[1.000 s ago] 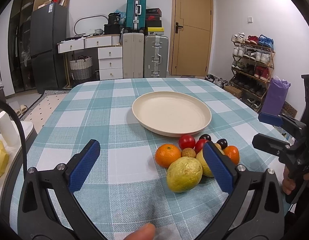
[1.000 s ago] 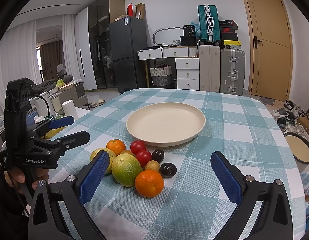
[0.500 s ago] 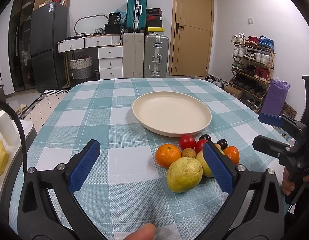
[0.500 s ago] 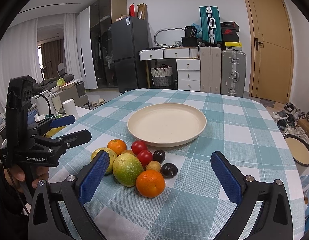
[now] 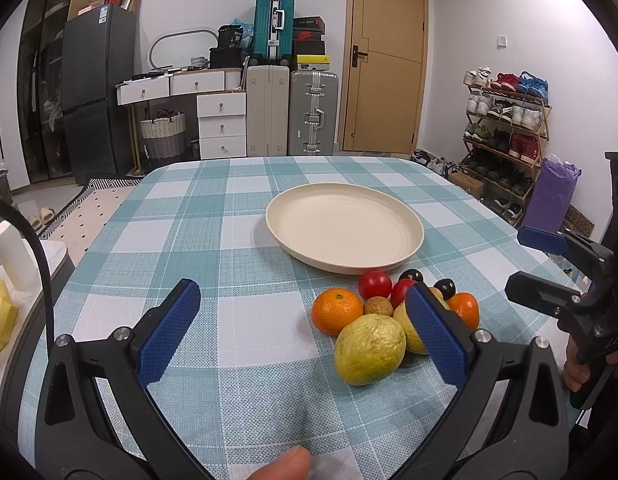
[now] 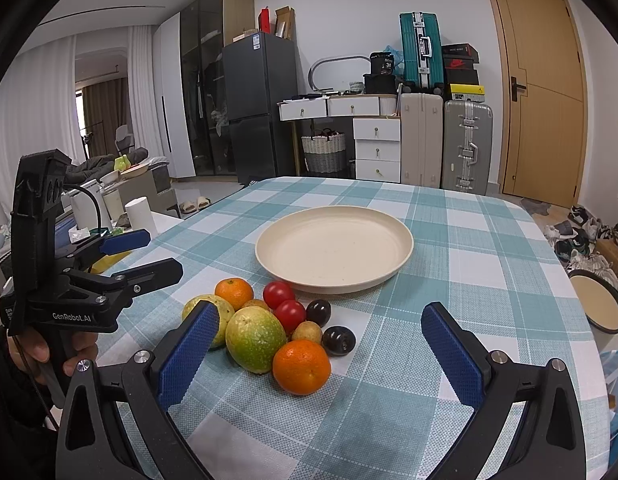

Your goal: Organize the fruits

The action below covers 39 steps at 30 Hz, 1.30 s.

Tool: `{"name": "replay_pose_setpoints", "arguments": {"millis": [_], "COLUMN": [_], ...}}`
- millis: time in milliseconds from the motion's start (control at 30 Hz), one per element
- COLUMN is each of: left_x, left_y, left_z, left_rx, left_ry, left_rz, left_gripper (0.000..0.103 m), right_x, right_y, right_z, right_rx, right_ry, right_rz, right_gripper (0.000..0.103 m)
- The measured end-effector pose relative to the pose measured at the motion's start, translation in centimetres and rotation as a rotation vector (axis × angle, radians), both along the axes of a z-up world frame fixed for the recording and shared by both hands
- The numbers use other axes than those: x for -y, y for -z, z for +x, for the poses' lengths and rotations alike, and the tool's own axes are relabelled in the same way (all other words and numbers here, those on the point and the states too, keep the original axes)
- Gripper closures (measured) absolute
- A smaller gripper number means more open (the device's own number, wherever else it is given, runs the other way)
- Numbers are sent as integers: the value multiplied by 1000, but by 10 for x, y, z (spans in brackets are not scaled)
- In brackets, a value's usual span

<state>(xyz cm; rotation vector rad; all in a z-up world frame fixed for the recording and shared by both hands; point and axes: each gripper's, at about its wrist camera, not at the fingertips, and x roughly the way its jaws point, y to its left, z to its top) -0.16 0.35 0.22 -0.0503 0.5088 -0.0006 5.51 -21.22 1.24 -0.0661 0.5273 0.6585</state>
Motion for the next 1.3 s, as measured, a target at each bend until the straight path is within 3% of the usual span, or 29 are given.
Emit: {"name": "replay_pose_setpoints", "arguments": {"millis": [1300], "left_x": [4], "left_y": [2], "left_z": [3], "left_rx": [-5], "left_ry": [-1], "left_rz": [-4], "left_gripper": [1], "right_x": [0], "right_y": [1], "right_z": [2], "right_rx": [-11], "right_ry": [23], "right_rz": [-28], "right_gripper": [0]}}
